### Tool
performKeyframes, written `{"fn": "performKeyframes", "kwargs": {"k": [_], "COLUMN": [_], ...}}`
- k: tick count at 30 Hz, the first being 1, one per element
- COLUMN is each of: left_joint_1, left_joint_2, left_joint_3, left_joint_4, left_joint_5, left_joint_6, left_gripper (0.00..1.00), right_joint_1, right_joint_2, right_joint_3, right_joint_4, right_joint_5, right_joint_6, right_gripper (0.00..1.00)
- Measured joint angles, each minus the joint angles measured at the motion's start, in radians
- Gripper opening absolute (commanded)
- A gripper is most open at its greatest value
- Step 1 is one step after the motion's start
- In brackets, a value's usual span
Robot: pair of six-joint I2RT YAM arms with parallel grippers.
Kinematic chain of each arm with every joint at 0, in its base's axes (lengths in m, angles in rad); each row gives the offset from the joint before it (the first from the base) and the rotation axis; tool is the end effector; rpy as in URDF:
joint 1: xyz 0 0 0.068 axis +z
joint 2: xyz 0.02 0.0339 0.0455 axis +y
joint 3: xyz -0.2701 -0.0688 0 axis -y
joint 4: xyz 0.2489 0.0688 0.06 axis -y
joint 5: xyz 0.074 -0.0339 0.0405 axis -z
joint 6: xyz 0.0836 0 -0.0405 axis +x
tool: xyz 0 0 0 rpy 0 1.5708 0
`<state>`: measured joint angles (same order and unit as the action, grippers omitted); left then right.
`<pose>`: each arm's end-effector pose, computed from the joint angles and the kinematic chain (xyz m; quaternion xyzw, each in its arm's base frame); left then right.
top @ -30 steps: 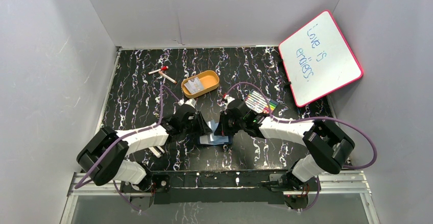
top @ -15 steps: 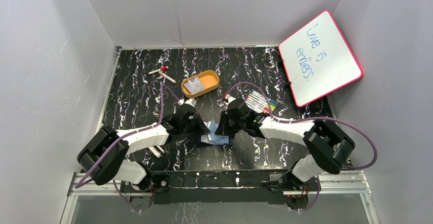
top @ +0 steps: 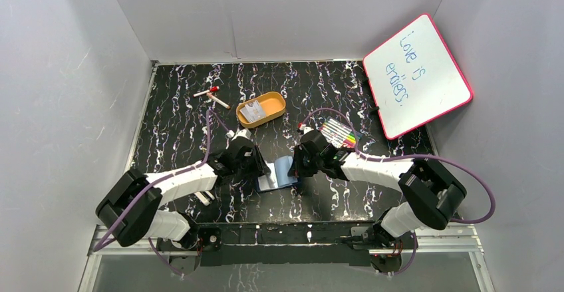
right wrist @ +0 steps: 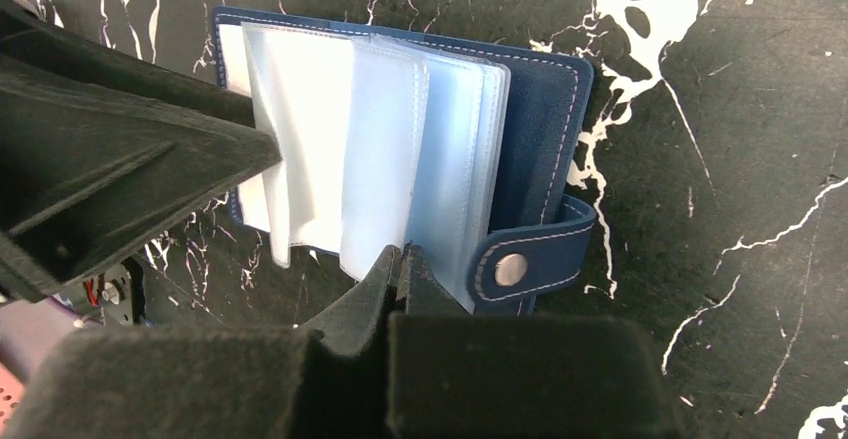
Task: Put the credit cards into the card holder
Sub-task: Open the card holder at the center of the board.
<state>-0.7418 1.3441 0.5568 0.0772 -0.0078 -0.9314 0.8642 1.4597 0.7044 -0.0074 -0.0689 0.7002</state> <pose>0.2194 -0.2002 0.1400 -0.0876 0.9046 -0.3073 0.2821 0.2074 0.2518 0.1463 -0.0888 0.9147 0.2994 0.2564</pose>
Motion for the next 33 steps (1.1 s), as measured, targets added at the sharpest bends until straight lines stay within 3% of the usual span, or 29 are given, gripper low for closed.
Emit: {"fn": "performKeyframes", "kwargs": {"k": [10, 17, 23, 29, 33], "left_joint_1": [0.000, 0.000, -0.006, -0.013, -0.013], "left_joint_2": [-0.175, -0.186, -0.032, 0.080, 0.087], "left_joint_3": [0.041, 0.095, 0.142, 0.142, 0.124], "left_joint_4": [-0.113, -0.054, 0.023, 0.042, 0.023], "left_joint_5": [-0.070, 0.013, 0.111, 0.146, 0.123], "left_joint_6": [0.045, 0.062, 0.059, 0.050, 0.041], "left_gripper": [0.46, 0.45, 0.36, 0.15, 0.08], "right_joint_1": [0.000, 0.000, 0.000, 0.000, 0.000], "right_joint_2": [-0.008, -0.011, -0.011, -0.009, -0.009], "right_joint_3": [0.000, 0.000, 0.000, 0.000, 0.000], "right_joint_4": [-0.025, -0.024, -0.013, -0.011, -0.011], "right_joint_5": [0.013, 0.008, -0.013, -0.016, -0.016], "right_joint_6": [0.000, 0.000, 0.003, 0.003, 0.003], "right_gripper": [0.00, 0.00, 0.00, 0.00, 0.00]}}
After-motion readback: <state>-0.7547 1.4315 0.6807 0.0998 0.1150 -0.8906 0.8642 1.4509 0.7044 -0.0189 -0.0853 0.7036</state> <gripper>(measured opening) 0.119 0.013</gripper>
